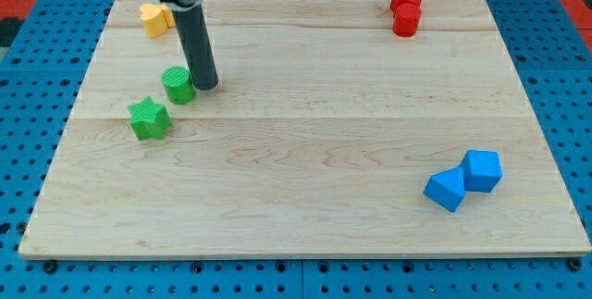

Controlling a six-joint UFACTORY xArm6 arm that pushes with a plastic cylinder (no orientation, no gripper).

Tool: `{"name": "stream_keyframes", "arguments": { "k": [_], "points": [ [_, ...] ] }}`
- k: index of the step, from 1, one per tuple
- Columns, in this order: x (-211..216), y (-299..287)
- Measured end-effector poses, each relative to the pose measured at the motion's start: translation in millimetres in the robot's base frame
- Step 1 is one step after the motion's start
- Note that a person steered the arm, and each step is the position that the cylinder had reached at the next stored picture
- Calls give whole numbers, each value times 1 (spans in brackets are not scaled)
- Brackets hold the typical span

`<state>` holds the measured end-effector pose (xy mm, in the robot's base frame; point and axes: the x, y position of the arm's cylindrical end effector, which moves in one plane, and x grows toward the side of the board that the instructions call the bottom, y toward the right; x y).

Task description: Slide the green circle to the green star

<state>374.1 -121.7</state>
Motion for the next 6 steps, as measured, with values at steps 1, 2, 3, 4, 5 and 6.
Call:
{"name": "stream_keyframes", "arguments": {
  "k": [1, 2, 3, 4, 5, 6],
  "points": [
    [-6, -22],
    [36, -41],
    [80, -62],
    [101, -66],
    [53, -51],
    [43, -63]
  ]
}}
